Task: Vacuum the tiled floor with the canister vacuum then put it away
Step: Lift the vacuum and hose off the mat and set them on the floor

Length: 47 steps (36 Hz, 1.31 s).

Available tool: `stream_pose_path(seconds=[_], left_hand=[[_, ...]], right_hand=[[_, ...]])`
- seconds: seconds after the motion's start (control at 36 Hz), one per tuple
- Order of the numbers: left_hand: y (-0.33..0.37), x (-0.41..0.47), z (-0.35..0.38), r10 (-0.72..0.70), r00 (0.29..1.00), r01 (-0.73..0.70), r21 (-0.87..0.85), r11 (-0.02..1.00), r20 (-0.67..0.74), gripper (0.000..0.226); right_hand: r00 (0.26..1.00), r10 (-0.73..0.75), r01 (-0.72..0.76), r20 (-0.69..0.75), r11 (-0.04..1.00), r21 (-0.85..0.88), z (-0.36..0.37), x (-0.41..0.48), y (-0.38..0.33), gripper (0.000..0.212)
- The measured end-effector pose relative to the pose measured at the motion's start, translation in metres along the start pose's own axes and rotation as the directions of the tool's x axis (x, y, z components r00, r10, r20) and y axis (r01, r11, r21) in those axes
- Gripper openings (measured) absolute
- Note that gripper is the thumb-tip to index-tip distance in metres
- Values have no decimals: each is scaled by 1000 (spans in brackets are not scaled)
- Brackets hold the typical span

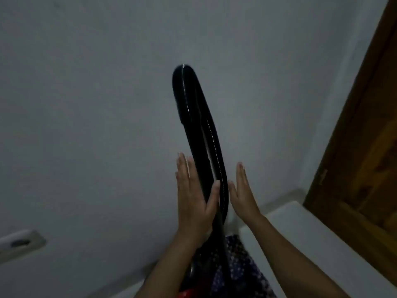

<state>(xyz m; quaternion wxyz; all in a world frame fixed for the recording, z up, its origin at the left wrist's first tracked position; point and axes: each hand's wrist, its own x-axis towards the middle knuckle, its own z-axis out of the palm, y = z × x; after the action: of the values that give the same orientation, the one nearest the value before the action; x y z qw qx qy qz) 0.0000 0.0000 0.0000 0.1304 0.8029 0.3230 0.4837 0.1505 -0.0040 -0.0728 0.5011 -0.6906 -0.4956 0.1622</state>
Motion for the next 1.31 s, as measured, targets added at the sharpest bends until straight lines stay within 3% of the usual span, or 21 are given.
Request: stream_pose_path(seconds=[0.19, 0.31, 0.53, 0.64, 0.92, 1.17, 1.31], left_hand=[[-46, -17, 61, 130, 985, -142, -101, 985, -115, 71], [-58, -26, 75, 185, 974, -200, -118, 973, -131, 69], [-49, -31, 71, 94, 990, -116, -232, 966, -102, 69], [-49, -33, 65, 39, 995, -58, -227, 972, -88, 70], [-68, -39, 46, -42, 991, 16, -197, 980, -128, 73], [-66, -55, 26, -4, 992, -26, -240, 970, -122, 74], [-71, -67, 14, -28, 988, -15, -274, 962, -154, 74]], right_hand=[[986, -109, 124, -123, 985, 123, 50, 63, 55, 61], [975, -193, 208, -114, 968, 140, 64, 81, 78, 59], [965, -213, 241, -152, 949, 201, 82, 85, 81, 54], [956, -252, 278, -151, 942, 187, 78, 81, 77, 48], [922, -356, 385, -155, 888, 252, 76, 32, 81, 56], [875, -467, 474, -124, 777, 414, 98, -43, 65, 48], [888, -449, 459, -103, 843, 281, 113, -62, 53, 65]])
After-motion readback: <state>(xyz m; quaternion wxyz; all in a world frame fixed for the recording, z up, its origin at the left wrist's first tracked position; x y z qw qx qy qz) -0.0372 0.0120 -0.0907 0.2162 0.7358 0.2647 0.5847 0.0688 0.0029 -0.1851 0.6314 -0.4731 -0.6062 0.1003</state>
